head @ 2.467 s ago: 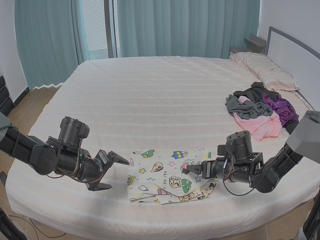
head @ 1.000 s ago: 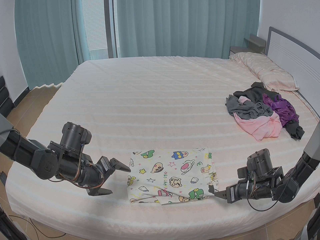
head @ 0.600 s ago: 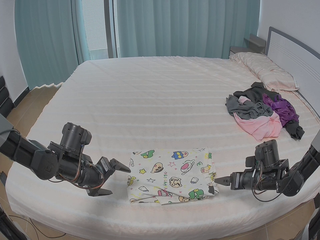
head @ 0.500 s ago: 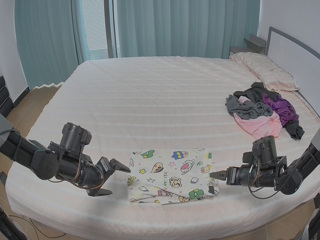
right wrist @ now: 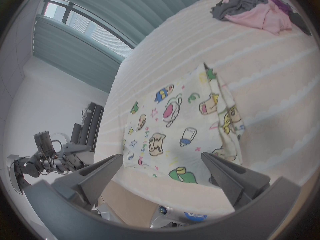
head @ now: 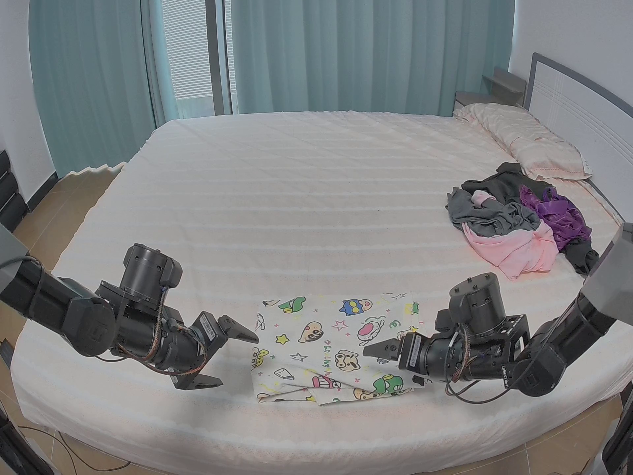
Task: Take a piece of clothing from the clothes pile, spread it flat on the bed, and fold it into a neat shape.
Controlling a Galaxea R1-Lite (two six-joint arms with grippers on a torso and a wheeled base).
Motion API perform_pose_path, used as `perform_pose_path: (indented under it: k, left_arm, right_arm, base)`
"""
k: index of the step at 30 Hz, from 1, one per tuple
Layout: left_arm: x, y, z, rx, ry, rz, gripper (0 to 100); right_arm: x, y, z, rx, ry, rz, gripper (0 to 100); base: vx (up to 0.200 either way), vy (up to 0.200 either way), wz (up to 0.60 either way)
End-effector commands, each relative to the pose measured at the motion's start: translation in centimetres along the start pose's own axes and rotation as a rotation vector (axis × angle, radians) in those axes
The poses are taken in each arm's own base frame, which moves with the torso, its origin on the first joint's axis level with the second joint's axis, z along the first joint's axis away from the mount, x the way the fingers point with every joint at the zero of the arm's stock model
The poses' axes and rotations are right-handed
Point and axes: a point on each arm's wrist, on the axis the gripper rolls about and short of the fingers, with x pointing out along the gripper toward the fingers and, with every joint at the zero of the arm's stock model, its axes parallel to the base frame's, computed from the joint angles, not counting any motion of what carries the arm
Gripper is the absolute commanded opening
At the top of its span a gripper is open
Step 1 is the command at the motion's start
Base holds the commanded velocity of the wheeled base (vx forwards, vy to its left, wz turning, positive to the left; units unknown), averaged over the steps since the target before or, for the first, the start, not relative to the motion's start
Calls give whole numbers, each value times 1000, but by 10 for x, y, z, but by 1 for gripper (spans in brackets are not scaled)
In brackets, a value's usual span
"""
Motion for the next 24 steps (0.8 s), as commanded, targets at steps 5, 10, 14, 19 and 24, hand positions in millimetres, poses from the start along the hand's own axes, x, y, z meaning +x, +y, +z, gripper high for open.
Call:
perform_pose_path:
  k: [5,10,14,19,24]
  left_arm:
    - [2,1,0,-2,3,5,100]
    - [3,2,1,-5,6,10,100]
    - [3,2,1,-5,6,10,100]
    - [4,2,1,-5,6,11,100]
    - [4,2,1,-7,6,11,100]
  right_arm:
    - [19,-26,-15,1,83,-102,100]
    - [13,-32,-5,-5,46,-106,100]
    - [-4,-23,16,-1,-44,-61,100]
    - [-5,-14,48,-4,-141,-22,100]
    - [29,-20,66,-10,-158,-46,100]
  base:
    - [0,0,0]
    - [0,0,0]
    - [0,0,0]
    - [0,0,0]
    - [0,0,0]
